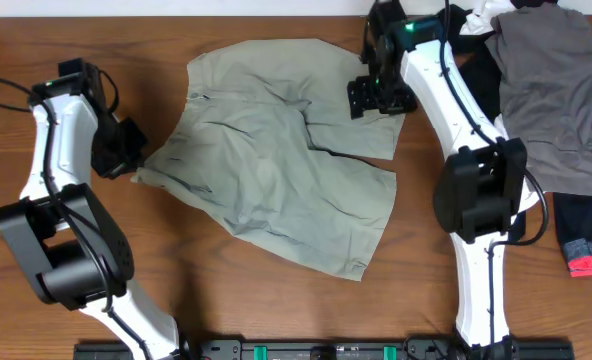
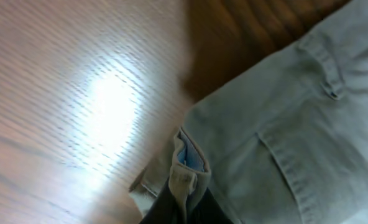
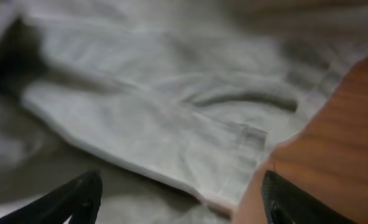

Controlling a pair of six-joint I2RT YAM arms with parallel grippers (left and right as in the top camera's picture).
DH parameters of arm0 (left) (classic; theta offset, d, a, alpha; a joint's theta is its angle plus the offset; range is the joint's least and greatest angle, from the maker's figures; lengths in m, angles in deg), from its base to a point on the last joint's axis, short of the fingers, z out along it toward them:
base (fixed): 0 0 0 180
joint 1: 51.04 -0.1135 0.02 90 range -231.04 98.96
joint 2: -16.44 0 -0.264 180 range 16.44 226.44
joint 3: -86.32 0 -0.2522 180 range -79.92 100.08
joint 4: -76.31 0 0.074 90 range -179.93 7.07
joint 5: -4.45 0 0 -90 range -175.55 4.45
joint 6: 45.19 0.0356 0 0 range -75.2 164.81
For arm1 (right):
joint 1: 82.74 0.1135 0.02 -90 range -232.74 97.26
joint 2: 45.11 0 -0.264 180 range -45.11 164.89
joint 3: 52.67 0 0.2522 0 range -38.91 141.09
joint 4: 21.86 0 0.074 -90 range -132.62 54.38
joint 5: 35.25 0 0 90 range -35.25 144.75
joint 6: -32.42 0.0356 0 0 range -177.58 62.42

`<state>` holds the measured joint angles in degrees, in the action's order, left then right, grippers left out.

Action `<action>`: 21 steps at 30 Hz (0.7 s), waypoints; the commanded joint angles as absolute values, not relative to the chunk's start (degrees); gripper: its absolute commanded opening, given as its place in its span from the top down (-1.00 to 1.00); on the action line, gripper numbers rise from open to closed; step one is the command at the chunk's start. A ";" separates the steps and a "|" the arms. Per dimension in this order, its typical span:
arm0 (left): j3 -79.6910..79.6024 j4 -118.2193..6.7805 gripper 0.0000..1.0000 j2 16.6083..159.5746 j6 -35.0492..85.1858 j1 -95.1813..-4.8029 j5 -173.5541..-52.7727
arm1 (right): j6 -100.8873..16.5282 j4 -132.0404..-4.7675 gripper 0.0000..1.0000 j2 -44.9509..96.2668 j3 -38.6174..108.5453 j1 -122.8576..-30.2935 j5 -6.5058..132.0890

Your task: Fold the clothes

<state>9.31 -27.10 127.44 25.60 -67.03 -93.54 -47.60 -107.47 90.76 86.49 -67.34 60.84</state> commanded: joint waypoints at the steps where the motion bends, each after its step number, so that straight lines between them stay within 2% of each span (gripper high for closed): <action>1: 9.55 -27.19 0.88 127.75 25.21 -65.13 -94.32 | -44.78 -101.42 -0.60 89.03 82.82 -69.35 59.72; 5: 9.55 -26.99 0.88 127.75 25.19 -62.51 -94.30 | -45.90 -90.12 -0.50 89.03 77.44 -69.99 61.91; 8: 9.55 -26.03 0.88 127.75 24.97 -60.76 -94.30 | -46.05 -87.50 -0.15 89.03 74.01 -69.75 64.86; 12: 9.55 -23.88 0.88 127.75 24.97 -59.79 -94.26 | -45.98 -92.65 0.31 89.03 72.46 -69.20 67.37; 14: 9.55 -23.47 0.88 127.75 24.99 -59.88 -93.73 | -46.05 -94.97 0.32 88.51 72.46 -69.22 68.44; 16: 9.55 -23.51 0.87 127.75 24.99 -60.25 -93.49 | -46.57 -95.85 0.24 87.17 72.46 -69.44 68.64; 21: 9.55 -23.54 0.88 127.75 24.99 -60.47 -93.49 | -46.77 -96.13 -0.26 79.87 72.48 -70.90 68.29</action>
